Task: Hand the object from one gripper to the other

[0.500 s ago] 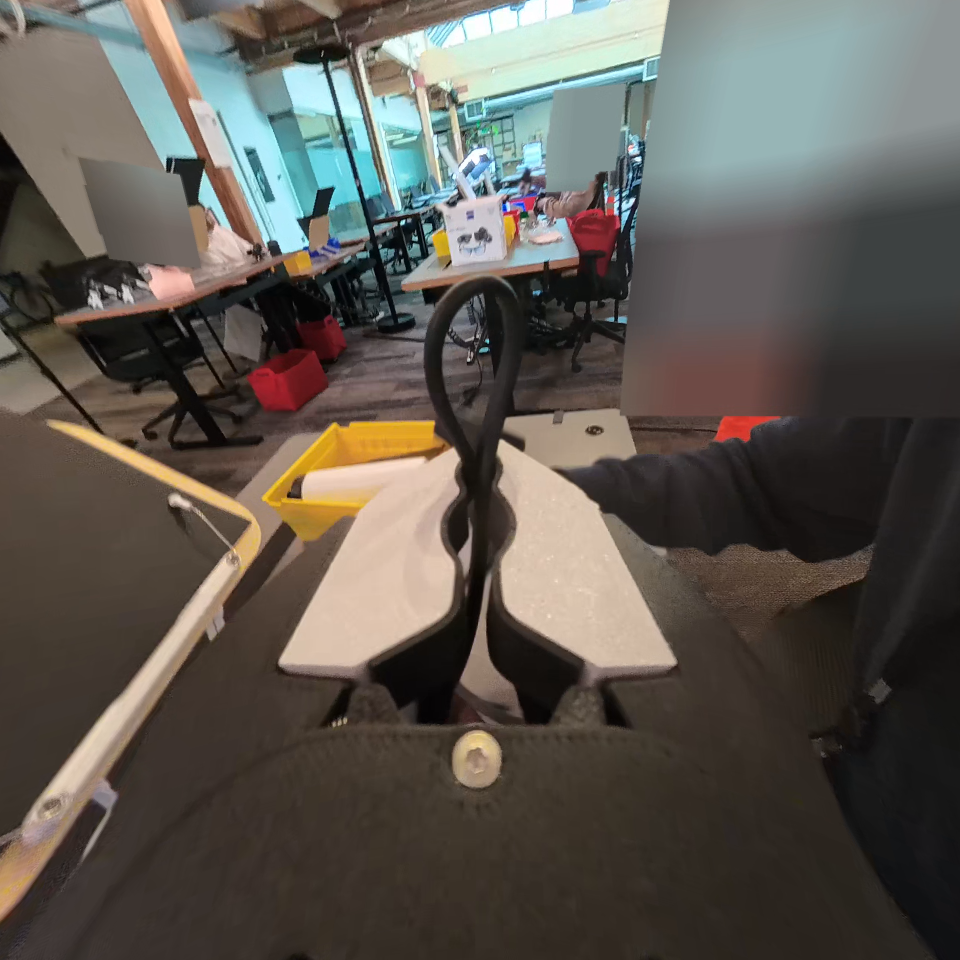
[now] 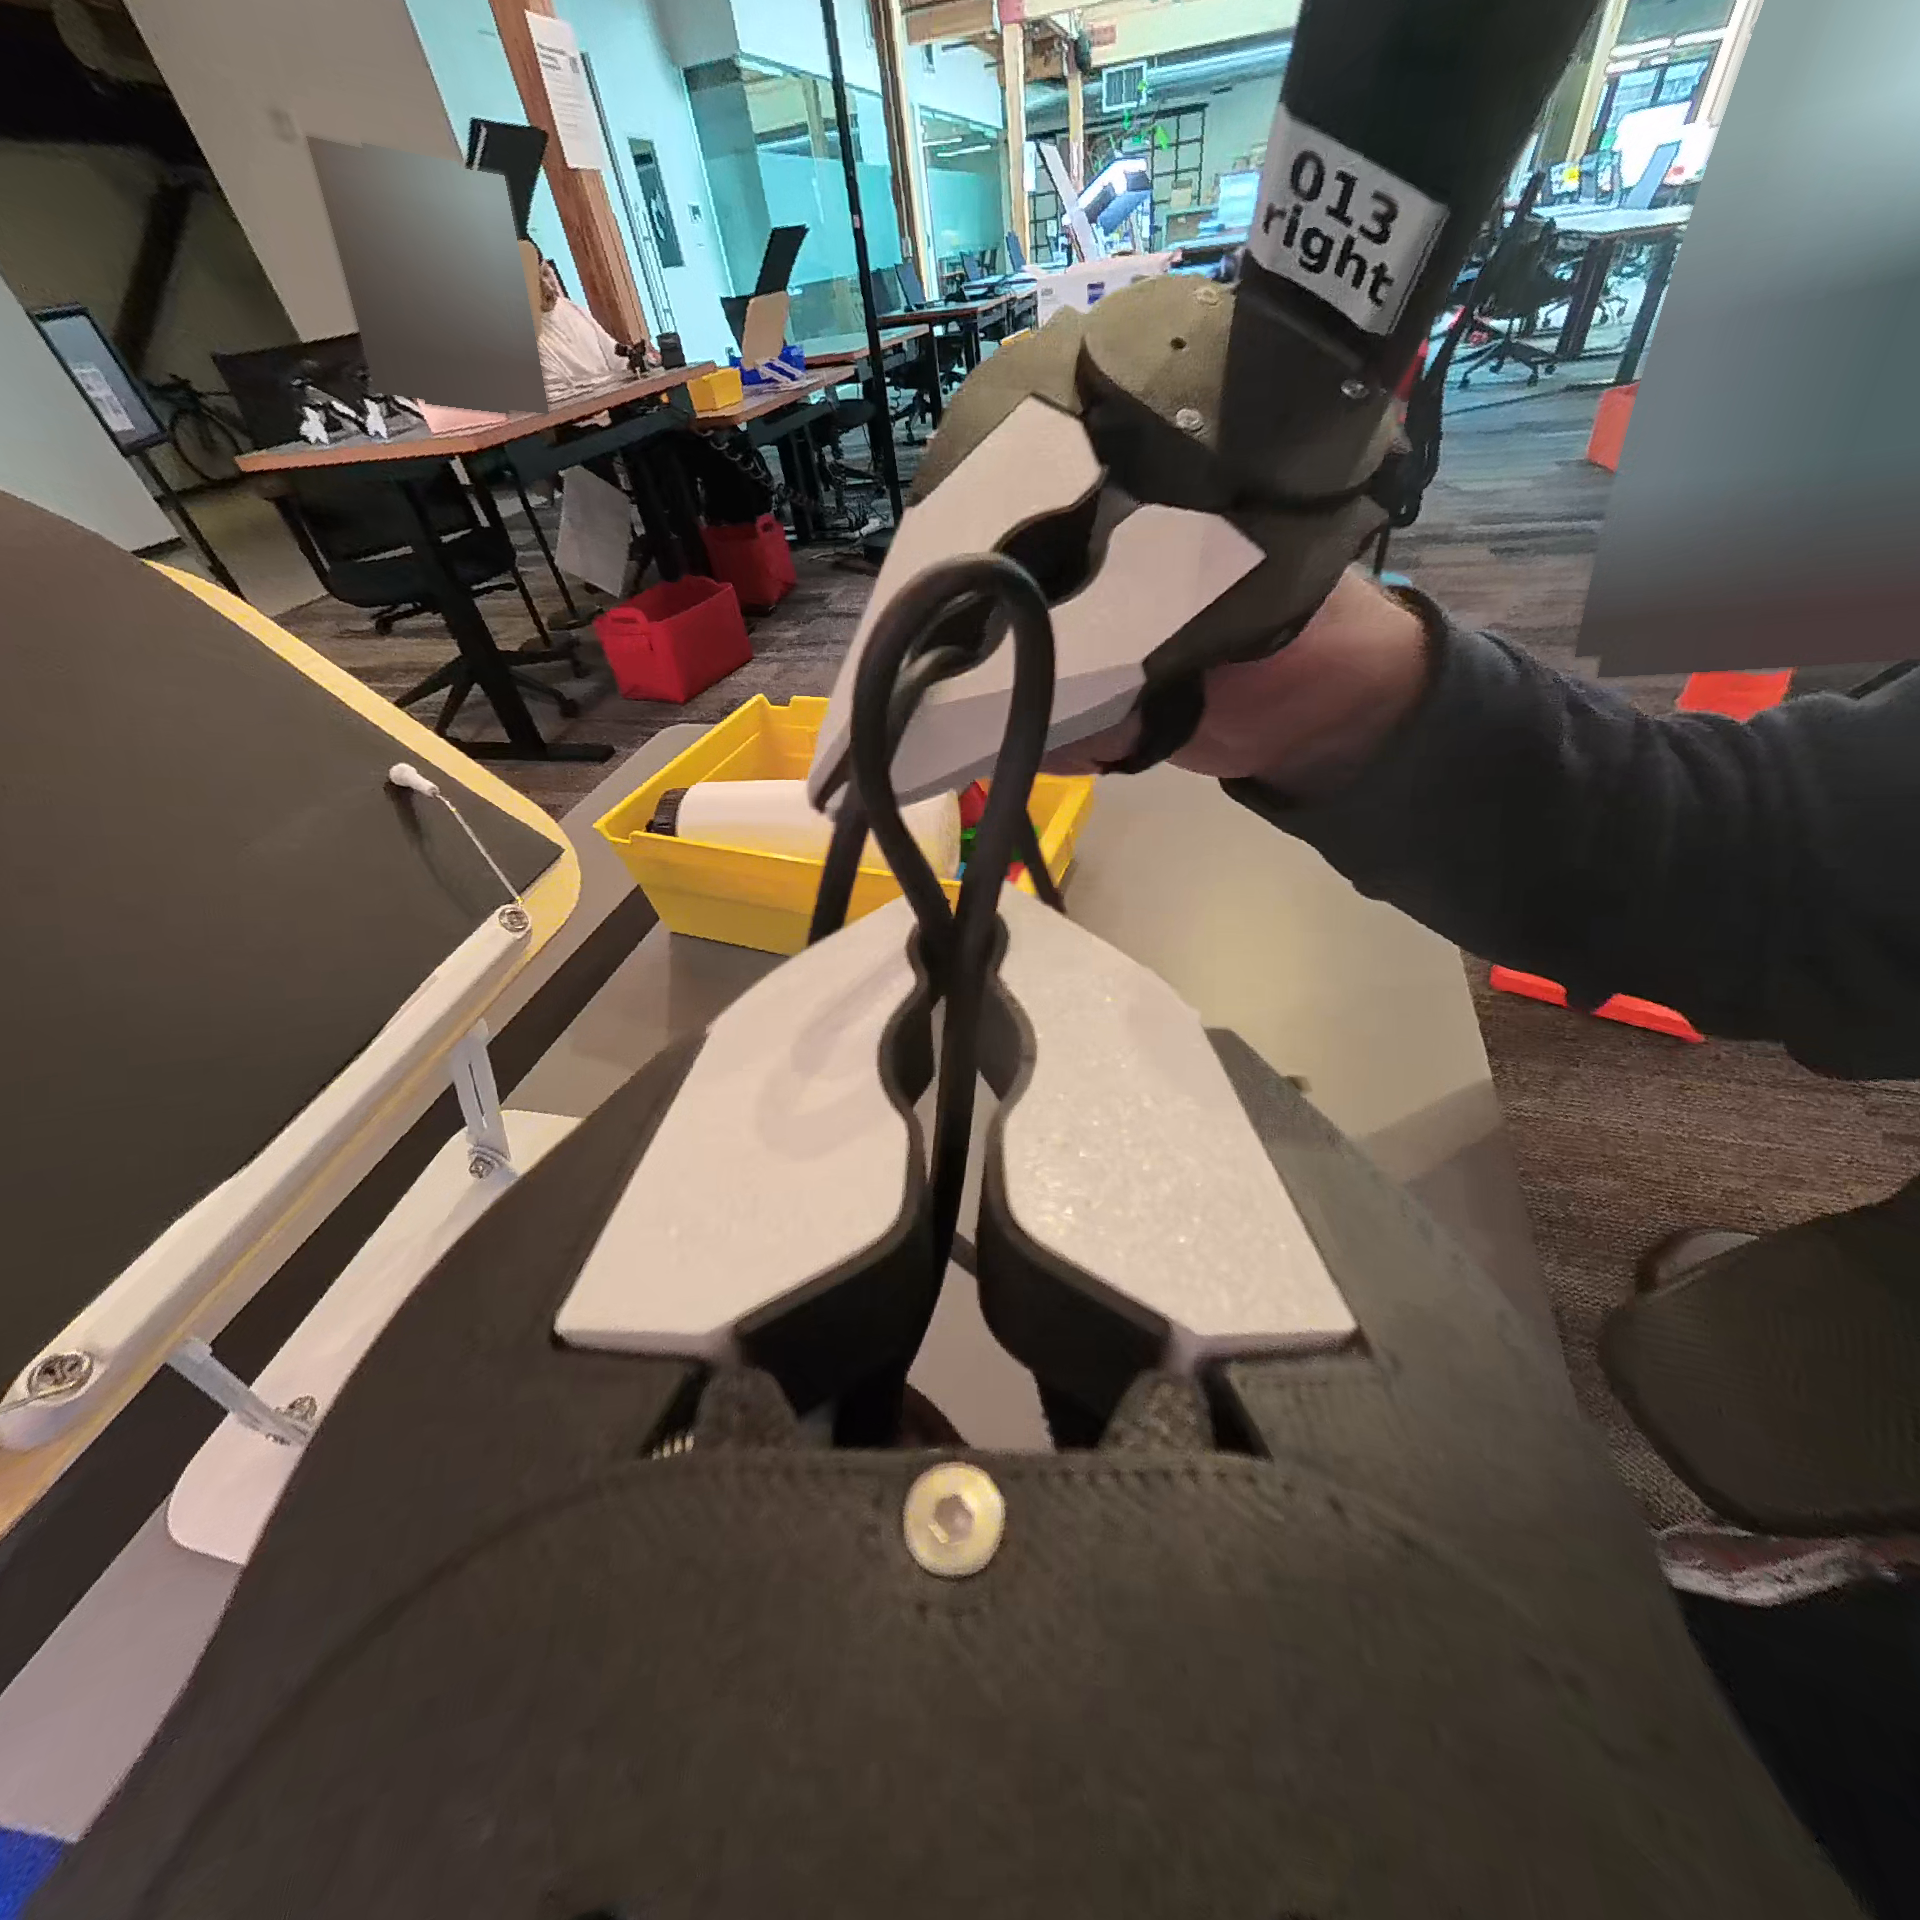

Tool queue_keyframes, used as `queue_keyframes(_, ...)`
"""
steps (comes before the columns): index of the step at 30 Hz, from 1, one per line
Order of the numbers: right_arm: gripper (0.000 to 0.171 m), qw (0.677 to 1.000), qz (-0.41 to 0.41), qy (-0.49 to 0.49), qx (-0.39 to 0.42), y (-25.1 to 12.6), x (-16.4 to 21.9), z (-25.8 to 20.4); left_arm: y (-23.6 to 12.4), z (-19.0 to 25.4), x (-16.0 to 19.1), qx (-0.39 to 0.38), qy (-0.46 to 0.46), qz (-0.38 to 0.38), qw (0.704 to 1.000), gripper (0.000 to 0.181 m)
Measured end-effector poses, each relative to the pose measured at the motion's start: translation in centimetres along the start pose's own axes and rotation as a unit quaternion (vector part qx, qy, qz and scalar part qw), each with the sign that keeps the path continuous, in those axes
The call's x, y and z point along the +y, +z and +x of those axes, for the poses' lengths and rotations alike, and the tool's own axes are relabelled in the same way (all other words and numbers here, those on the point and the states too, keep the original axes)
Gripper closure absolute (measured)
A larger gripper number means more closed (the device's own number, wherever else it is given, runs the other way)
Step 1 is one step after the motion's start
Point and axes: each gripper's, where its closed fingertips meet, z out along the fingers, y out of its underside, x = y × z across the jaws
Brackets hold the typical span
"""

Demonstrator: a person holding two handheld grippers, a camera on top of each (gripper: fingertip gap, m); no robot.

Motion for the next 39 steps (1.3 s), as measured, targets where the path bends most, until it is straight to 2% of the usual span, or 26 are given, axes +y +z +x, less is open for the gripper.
queue_keyframes(11,0.171,0.997,0.035,0.044,-0.046,0.0,-1.3,-0.9,-0.3,-1.1,-1.4,-0.059,0.06,0.014,0.996,0.175)
queue_keyframes(18,0.171,0.996,0.047,0.06,-0.055,0.1,-1.9,-1.0,-2.0,-1.6,-2.7,-0.084,0.085,0.033,0.992,0.175)
queue_keyframes(24,0.171,0.994,0.057,0.057,-0.074,0.4,-2.7,-1.6,-1.9,-1.5,-2.3,-0.084,0.089,0.027,0.992,0.173)
queue_keyframes(29,0.171,0.992,0.061,0.063,-0.092,0.9,-3.0,-1.9,-1.2,-1.3,-1.8,-0.063,0.077,0.018,0.995,0.164)
queue_keyframes(39,0.171,0.981,0.086,0.115,-0.128,0.8,-2.8,-1.6,-0.7,-1.7,-1.4,-0.049,0.059,0.022,0.997,0.176)
